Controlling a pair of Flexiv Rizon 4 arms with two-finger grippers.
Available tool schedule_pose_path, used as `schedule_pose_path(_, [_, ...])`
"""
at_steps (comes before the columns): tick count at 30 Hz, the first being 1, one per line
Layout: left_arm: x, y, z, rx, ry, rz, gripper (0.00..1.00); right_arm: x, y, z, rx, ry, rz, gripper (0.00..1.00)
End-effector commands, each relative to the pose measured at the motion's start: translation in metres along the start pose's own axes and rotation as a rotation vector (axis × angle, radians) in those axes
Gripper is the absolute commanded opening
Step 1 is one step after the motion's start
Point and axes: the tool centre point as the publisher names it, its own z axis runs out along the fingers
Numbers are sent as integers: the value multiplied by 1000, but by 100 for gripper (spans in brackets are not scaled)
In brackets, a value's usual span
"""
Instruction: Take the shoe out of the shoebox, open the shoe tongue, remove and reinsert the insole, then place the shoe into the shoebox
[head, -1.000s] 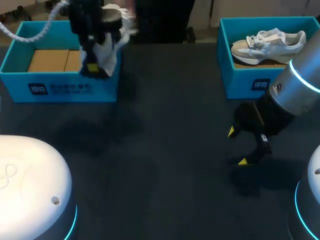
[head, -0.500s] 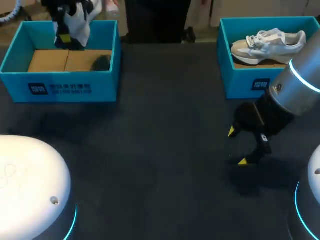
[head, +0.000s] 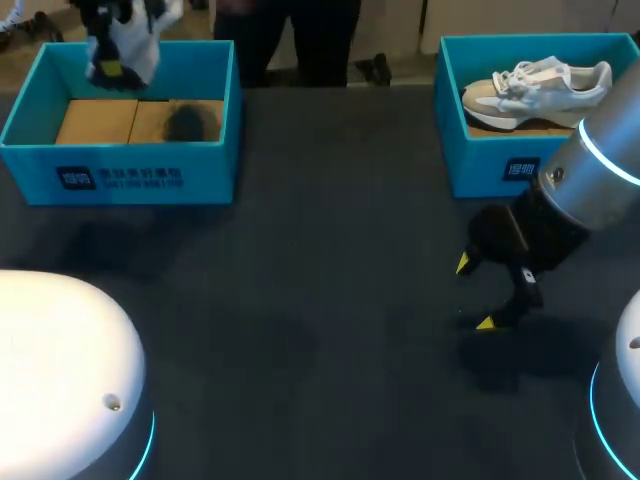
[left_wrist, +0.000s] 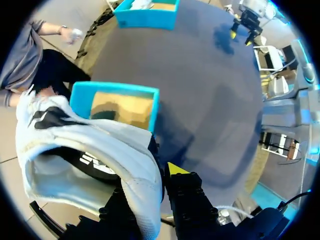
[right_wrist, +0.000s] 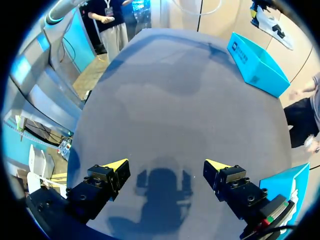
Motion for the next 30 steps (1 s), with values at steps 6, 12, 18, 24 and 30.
schedule_pose_path(6, [-68,37,-3,-90,-17,56,0,1,0,1,2,-2,-1,100])
schedule_pose_path(12, [-76,44,-3,-70,6,141,0,1,0,1,2,-2,-1,100])
schedule_pose_path(18, [-76,44,-3,-70,6,141,0,1,0,1,2,-2,-1,100])
schedule_pose_path(24, [-104,49,9,-52,21,107,0,1,0,1,2,-2,-1,100])
schedule_pose_path(30, [-165,75,31,-56,9,44,0,1,0,1,2,-2,-1,100])
